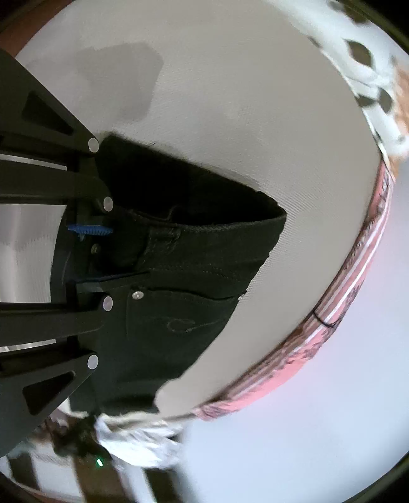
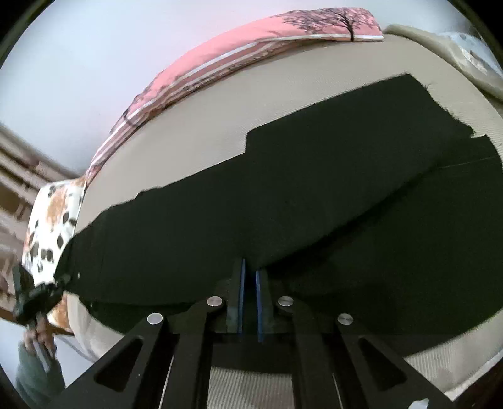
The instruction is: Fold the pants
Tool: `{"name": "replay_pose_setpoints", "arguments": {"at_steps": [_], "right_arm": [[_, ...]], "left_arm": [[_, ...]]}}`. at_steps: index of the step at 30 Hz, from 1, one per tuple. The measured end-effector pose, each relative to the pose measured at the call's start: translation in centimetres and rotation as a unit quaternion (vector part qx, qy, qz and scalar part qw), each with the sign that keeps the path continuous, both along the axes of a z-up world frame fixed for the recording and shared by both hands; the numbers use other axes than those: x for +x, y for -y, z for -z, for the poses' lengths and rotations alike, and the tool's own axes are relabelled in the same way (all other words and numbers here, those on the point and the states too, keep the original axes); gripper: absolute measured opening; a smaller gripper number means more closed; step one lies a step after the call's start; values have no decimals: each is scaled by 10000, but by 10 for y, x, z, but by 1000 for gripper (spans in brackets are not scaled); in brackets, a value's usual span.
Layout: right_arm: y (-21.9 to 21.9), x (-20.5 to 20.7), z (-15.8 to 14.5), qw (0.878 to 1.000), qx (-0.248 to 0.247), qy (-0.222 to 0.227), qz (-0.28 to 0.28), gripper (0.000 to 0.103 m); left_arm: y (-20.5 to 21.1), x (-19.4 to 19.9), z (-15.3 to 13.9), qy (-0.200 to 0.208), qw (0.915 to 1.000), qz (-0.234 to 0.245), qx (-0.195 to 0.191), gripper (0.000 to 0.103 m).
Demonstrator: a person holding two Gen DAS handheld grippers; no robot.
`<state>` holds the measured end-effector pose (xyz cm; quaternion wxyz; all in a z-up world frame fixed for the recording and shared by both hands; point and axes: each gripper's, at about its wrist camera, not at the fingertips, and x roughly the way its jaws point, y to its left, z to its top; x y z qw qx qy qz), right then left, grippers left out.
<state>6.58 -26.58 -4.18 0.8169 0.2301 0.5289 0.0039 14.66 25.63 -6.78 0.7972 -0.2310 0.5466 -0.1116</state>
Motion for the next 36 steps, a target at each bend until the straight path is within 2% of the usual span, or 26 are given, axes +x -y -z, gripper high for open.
{"name": "replay_pose_setpoints", "arguments": {"at_steps": [5, 11, 14, 16, 20, 22, 23, 24, 25, 27, 30, 33, 36], "right_arm": [[-7, -23, 4, 9995, 54, -266, -138, 4], [-9, -38, 6, 9989, 51, -421, -182, 4], [-10, -37, 19, 9977, 74, -638, -205, 4], [-13, -34, 31, 9963, 78, -823, -234, 4], [-15, -34, 40, 9958, 110, -874, -234, 11], [-12, -33, 39, 9954, 324, -870, -242, 23], [-11, -34, 38, 9953, 358, -858, -259, 27], [-8, -35, 36, 9955, 354, -842, -255, 35], [-4, -37, 33, 9959, 391, -781, -242, 37], [7, -40, 27, 9965, 472, -677, -159, 38], [33, -48, 20, 9967, 573, -568, 121, 39], [68, -54, 10, 9972, 457, -355, 471, 39], [104, -54, 7, 9950, 540, -171, 829, 39]], "left_arm": [[-2, 5, 19, -254, 9984, 363, 349, 20], [-2, -5, 20, -309, 9977, 507, 337, 20], [5, -5, 26, -274, 9958, 653, 577, 20], [13, -5, 31, -274, 9930, 693, 916, 23], [33, -11, 27, -14, 9841, 722, 1624, 30], [39, -15, 23, 85, 9793, 648, 1916, 37], [42, -16, 21, 118, 9767, 625, 2050, 45], [42, -18, 20, 148, 9757, 610, 2098, 49], [44, -21, 16, 215, 9744, 624, 2150, 51], [47, -27, 10, 293, 9719, 654, 2240, 57], [47, -41, -2, 415, 9695, 579, 2347, 58], [56, -58, -20, 822, 9628, 458, 2531, 58], [80, -69, -34, 1205, 9586, 638, 2500, 58]]}}
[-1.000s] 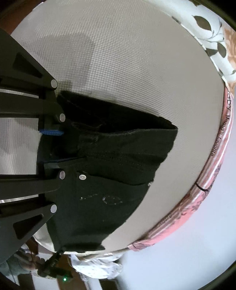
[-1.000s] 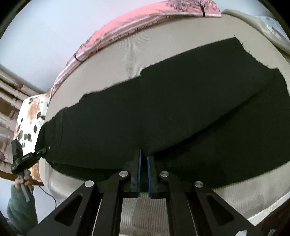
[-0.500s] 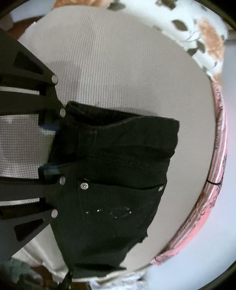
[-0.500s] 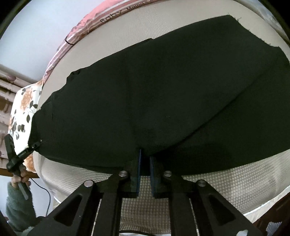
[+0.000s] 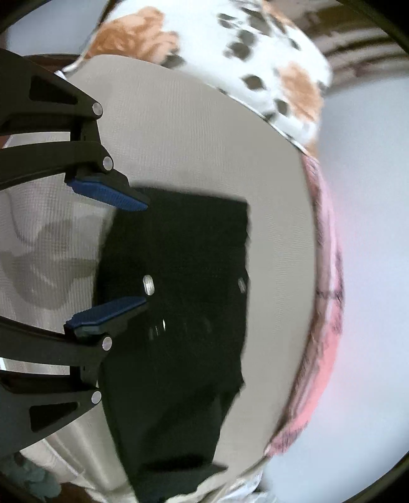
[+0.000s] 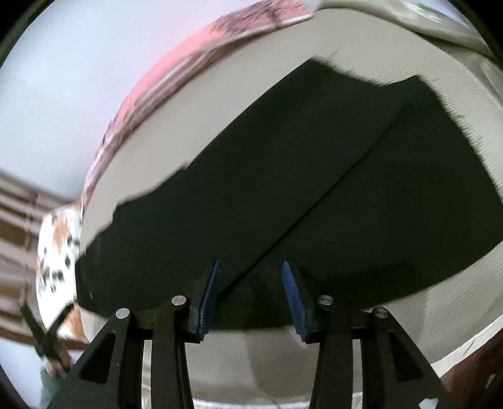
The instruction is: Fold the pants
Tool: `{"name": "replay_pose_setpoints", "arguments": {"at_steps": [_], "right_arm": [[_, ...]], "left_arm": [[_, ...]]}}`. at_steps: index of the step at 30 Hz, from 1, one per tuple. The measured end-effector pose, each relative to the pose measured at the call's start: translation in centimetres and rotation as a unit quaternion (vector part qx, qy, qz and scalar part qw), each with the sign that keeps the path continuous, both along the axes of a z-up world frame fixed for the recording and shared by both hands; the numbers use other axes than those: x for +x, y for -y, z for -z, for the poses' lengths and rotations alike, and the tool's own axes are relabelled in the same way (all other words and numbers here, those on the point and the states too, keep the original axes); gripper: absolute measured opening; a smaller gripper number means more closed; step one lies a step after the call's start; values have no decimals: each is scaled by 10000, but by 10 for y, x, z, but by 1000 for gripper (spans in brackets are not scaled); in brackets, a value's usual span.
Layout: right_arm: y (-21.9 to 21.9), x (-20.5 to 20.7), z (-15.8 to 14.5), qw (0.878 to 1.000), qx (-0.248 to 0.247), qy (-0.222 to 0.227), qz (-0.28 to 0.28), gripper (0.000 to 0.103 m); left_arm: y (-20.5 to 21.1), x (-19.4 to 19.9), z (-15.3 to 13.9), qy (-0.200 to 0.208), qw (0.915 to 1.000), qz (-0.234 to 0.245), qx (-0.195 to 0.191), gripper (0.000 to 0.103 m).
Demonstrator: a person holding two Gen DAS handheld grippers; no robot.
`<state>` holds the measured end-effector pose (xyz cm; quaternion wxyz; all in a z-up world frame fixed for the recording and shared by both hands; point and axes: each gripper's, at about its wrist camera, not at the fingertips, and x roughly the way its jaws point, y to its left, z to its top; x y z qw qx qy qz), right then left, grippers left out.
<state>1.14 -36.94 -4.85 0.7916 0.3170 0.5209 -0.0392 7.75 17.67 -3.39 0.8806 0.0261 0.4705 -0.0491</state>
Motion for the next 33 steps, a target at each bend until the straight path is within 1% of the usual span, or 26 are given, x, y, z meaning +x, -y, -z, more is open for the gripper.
{"name": "replay_pose_setpoints", "arguments": {"at_steps": [2, 4, 6, 9, 10, 12, 14, 16, 18, 20, 23, 25, 28, 29, 30, 32, 33], "right_arm": [[22, 3, 1, 9998, -15, 20, 183, 39], [41, 9, 3, 9996, -2, 24, 293, 39], [58, 15, 5, 9993, 44, 66, 369, 39], [82, 21, 11, 9983, 249, 68, 521, 39], [87, 22, 12, 9979, 313, 78, 554, 39], [100, 25, 16, 9968, 460, 85, 653, 39], [108, 25, 20, 9959, 552, 105, 716, 39], [112, 25, 22, 9956, 571, 114, 734, 39], [115, 24, 25, 9951, 638, 132, 748, 39], [119, 24, 29, 9944, 728, 150, 744, 39], [122, 22, 31, 9934, 854, 207, 734, 39], [124, 22, 32, 9935, 881, 231, 686, 38], [132, 22, 33, 9928, 926, 259, 712, 37], [135, 23, 34, 9926, 933, 275, 730, 37], [139, 24, 34, 9923, 930, 286, 762, 37], [147, 26, 34, 9913, 944, 331, 853, 37], [149, 28, 35, 9912, 933, 339, 872, 37]], "left_arm": [[30, -5, -6, 132, 9992, 377, -10, 58], [58, -6, -8, 148, 9969, 770, -70, 58], [96, -5, -5, 75, 9919, 1256, -169, 58], [145, -2, 1, -43, 9830, 1800, -352, 58], [164, -2, 4, -91, 9777, 2052, -441, 58], [201, -7, 9, -148, 9683, 2448, -464, 58], [241, -12, 18, -233, 9550, 2926, -428, 58], [268, -19, 24, -277, 9459, 3210, -386, 58], [296, -26, 32, -379, 9344, 3531, -287, 58], [321, -35, 37, -408, 9257, 3755, -208, 58], [346, -43, 45, -457, 9164, 3976, -98, 58], [355, -44, 49, -454, 9155, 3996, -21, 58], [367, -39, 59, -591, 9196, 3884, 22, 57], [369, -37, 62, -646, 9213, 3835, 23, 52], [370, -35, 65, -696, 9223, 3802, 26, 43], [370, -32, 70, -766, 9251, 3720, 23, 36], [370, -30, 71, -762, 9269, 3674, 18, 35]]}}
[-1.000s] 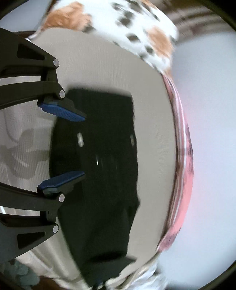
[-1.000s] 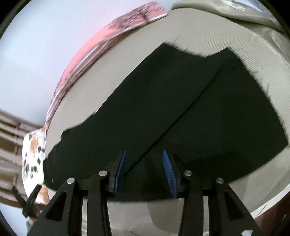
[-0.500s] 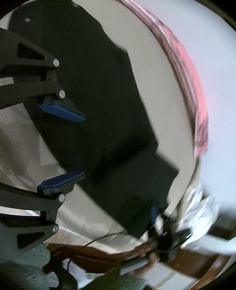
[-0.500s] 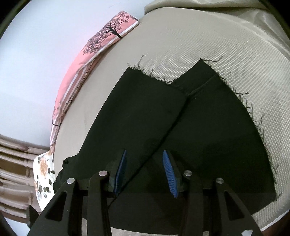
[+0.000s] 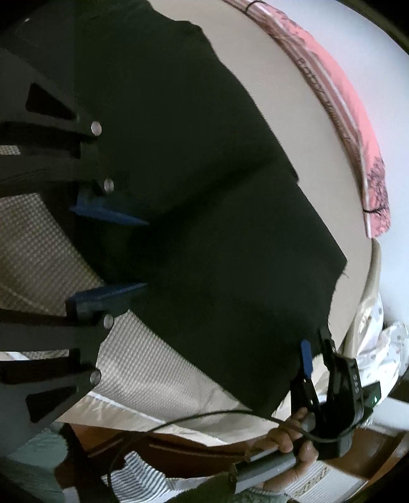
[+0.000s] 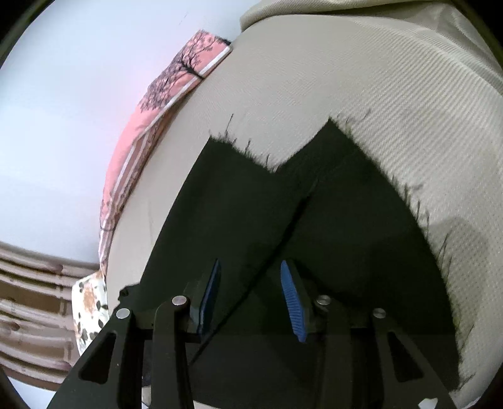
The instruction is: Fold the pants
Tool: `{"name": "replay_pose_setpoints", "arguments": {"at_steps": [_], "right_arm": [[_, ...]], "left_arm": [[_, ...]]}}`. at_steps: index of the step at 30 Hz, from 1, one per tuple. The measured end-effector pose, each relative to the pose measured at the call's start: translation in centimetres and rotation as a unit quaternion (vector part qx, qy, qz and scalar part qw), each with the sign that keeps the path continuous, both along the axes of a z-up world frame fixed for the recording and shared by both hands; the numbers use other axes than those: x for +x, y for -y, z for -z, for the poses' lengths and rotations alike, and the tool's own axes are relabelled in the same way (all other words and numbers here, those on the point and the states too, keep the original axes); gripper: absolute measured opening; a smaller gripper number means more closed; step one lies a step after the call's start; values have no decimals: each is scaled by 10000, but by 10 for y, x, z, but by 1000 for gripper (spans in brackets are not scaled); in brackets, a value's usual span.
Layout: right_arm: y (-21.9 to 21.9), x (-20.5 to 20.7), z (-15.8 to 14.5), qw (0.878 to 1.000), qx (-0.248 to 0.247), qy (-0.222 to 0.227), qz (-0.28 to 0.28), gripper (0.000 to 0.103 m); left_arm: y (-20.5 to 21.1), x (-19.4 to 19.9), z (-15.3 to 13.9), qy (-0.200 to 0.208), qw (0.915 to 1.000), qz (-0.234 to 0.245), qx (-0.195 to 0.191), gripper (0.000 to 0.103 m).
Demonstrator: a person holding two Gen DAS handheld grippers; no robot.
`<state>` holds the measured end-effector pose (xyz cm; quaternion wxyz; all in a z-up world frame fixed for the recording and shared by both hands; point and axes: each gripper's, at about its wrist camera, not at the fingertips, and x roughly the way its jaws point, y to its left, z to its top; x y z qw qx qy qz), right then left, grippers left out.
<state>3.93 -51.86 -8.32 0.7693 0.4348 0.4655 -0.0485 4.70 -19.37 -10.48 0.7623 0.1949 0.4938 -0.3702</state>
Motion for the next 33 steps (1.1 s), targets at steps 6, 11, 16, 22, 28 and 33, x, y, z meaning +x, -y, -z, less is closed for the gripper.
{"name": "replay_pose_setpoints", "arguments": {"at_steps": [6, 11, 16, 22, 28, 33], "right_arm": [[14, 12, 5, 9998, 56, 114, 120, 30], [23, 16, 5, 9995, 25, 151, 266, 16], [32, 18, 8, 9987, 52, 149, 485, 7], [23, 7, -26, 9973, -459, 354, 440, 4], [23, -83, -47, 9912, -1049, 442, 679, 4], [19, -134, -3, 9893, -1079, -304, 933, 3]], "left_arm": [[-1, 0, 2, 44, 10000, -48, -21, 30], [-3, 1, 2, 40, 10000, -63, -32, 30], [-4, 0, 2, 45, 10000, -62, -47, 30], [-4, 2, 0, 57, 10000, -45, -60, 26], [4, -2, -7, 271, 9993, 214, -113, 23], [10, -5, -2, 242, 9989, 408, -30, 21]]}}
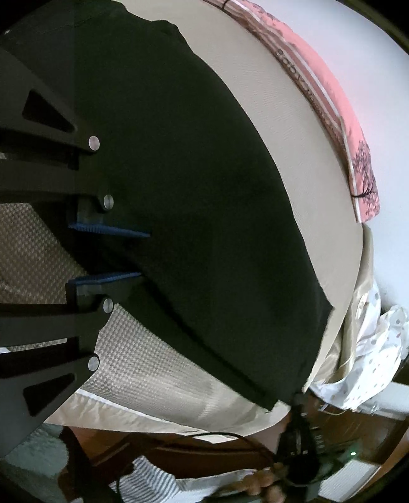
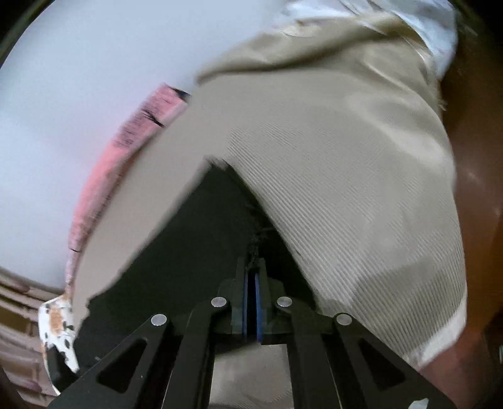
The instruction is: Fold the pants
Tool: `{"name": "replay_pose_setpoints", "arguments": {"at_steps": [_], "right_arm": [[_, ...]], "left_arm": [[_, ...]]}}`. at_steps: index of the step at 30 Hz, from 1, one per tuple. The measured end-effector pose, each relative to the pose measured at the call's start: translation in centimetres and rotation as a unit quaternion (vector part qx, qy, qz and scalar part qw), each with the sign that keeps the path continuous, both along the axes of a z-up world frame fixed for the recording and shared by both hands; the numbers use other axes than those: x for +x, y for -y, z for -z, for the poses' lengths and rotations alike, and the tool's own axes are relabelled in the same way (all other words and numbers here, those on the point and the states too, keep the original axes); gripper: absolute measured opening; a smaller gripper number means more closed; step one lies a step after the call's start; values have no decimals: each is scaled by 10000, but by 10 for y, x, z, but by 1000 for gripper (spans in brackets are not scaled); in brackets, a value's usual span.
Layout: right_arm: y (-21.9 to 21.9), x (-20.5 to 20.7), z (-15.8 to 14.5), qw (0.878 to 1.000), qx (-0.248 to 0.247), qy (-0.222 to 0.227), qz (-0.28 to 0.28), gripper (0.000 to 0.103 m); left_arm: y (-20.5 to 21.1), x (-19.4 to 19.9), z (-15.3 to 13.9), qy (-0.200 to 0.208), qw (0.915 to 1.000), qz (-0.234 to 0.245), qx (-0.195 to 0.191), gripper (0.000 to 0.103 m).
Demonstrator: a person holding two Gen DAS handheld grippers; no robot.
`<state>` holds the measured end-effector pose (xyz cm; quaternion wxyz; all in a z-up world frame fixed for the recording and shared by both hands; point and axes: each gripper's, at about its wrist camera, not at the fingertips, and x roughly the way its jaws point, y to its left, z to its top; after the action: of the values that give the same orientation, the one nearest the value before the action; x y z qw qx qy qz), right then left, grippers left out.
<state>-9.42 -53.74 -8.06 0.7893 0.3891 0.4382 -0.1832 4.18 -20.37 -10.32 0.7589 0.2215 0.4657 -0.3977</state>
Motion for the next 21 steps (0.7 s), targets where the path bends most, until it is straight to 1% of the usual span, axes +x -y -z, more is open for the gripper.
{"name": "replay_pose_setpoints", "arguments": {"at_steps": [2, 4, 7, 10, 11, 12, 13, 14, 15, 16, 17, 18, 20, 21], "right_arm": [[-1, -12, 15, 9998, 100, -103, 105, 3], [-1, -17, 24, 9997, 128, -141, 163, 3], [1, -18, 30, 9997, 131, -145, 178, 3], [-1, -11, 33, 9995, 48, -309, 97, 4], [-2, -9, 32, 9993, 13, -369, 50, 6], [-2, -7, 30, 9991, 10, -412, -8, 10], [-2, -7, 28, 9990, 0, -456, -15, 17], [-2, -7, 23, 9987, -56, -499, 20, 23], [-2, -9, 20, 9986, -124, -516, 57, 35], [-2, -10, 15, 9984, -197, -531, 87, 37], [-1, -11, 9, 9979, -309, -554, 135, 37], [0, -12, 2, 9976, -399, -539, 173, 37], [1, -10, -14, 9972, -567, -457, 148, 37], [0, -5, -23, 9969, -664, -409, 100, 37]], "left_arm": [[1, -2, 1, 19, 9999, 114, 45, 21], [0, -3, 1, 6, 9999, 166, 41, 21], [-2, 1, 2, -71, 9997, 214, 19, 21], [-1, 3, 3, -131, 9997, 195, 9, 22], [-1, 4, 3, -153, 9997, 171, 25, 22], [-1, 2, 2, -146, 9998, 162, 35, 23], [-1, 1, 1, -158, 9997, 160, 42, 23], [-2, 1, -1, -224, 9996, 158, 37, 24], [-3, 2, -2, -276, 9995, 153, 18, 27], [-6, 3, -6, -375, 9992, 137, -50, 29], [-9, 3, -8, -419, 9990, 134, -105, 35], [-14, 4, -14, -453, 9987, 118, -190, 46], [-26, 6, -25, -403, 9986, 42, -348, 58], [-35, 9, -33, -360, 9981, -18, -508, 59]]}}
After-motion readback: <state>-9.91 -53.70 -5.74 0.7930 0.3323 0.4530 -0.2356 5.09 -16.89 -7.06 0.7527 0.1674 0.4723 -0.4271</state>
